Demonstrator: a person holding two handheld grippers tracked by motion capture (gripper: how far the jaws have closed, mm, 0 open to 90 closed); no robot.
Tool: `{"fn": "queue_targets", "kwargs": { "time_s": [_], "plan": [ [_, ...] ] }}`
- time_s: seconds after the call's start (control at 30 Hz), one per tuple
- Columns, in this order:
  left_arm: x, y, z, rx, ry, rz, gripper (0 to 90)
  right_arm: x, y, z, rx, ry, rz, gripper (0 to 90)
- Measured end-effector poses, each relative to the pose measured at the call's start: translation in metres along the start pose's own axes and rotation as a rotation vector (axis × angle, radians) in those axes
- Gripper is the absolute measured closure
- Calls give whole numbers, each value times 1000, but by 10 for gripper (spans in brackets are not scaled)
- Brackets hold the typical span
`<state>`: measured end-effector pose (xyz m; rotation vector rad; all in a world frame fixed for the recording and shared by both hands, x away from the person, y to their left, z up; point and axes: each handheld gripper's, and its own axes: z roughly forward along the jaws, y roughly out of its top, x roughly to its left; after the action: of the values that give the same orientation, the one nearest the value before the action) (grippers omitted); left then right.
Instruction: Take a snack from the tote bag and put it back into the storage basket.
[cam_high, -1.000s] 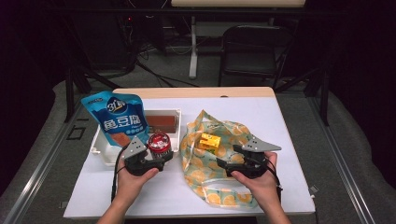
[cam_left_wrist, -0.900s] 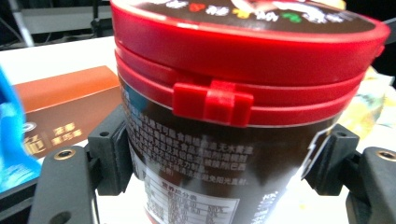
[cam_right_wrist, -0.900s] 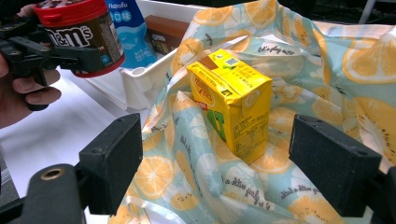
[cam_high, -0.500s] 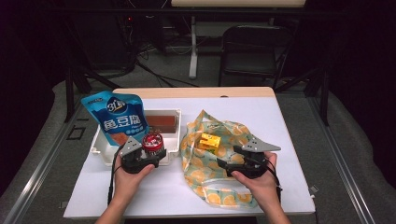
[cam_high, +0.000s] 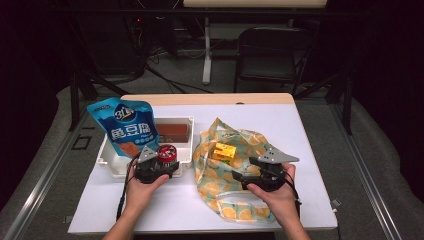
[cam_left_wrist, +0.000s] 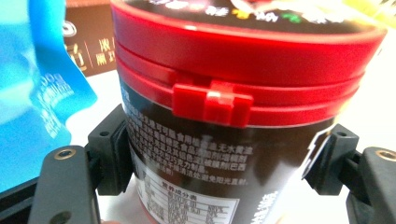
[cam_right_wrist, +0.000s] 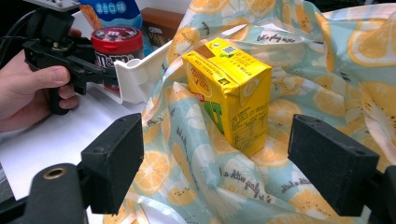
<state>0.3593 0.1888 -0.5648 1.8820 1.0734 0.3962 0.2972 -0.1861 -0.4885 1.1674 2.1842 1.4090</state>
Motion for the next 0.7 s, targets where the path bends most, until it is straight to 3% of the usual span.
{"fn": "queue_targets", "kwargs": {
  "time_s": [0.27, 0.37, 0.5, 0.7],
  "plan": [
    [-2, 3, 6, 69, 34, 13, 249, 1, 0, 1, 3, 2, -8, 181],
    [-2, 4, 8, 81, 39, 15, 249, 1, 0, 1, 2, -2, -8, 181],
    [1, 4, 9, 96, 27, -16, 249, 0, -1, 1, 3, -5, -6, 182],
    [-2, 4, 8, 99, 58, 3, 238, 2, -3, 4, 12, 0, -13, 182]
  ]
}}
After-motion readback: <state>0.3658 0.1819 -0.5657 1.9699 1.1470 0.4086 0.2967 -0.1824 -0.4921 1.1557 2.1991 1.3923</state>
